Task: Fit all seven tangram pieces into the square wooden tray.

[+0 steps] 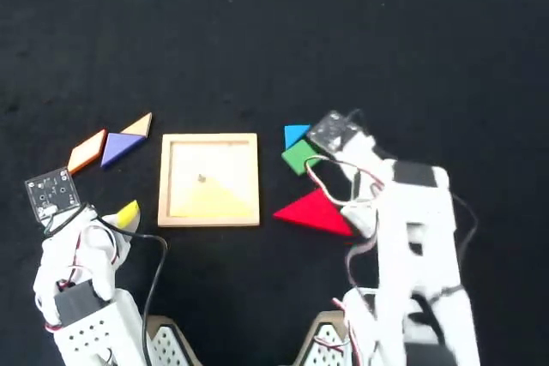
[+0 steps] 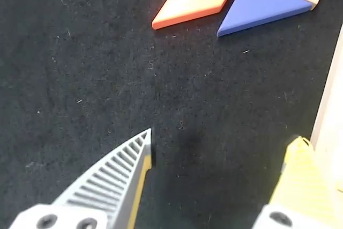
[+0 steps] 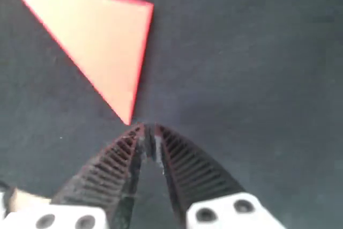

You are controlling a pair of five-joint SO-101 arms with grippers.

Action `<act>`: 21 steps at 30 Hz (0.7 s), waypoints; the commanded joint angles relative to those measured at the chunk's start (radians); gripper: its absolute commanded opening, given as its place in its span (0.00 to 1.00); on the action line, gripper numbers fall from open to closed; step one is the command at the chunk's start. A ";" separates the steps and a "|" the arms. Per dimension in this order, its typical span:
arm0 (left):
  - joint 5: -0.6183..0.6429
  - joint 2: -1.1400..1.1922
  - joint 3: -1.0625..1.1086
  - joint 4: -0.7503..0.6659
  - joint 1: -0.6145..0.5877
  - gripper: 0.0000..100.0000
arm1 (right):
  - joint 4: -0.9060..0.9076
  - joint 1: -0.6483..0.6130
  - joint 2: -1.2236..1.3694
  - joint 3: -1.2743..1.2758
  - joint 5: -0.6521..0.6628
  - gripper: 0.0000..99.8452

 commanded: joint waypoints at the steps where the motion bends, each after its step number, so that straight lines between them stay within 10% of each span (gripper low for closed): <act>1: 0.005 -0.012 0.002 0.000 -0.004 0.37 | 0.170 -0.135 -0.067 -0.117 -0.123 0.10; 8: 0.005 -0.012 0.002 0.000 -0.004 0.37 | 0.235 -0.373 0.196 -0.228 0.078 0.25; 21: 0.005 -0.012 0.002 0.000 -0.004 0.37 | 0.120 -0.327 0.538 -0.366 0.229 0.31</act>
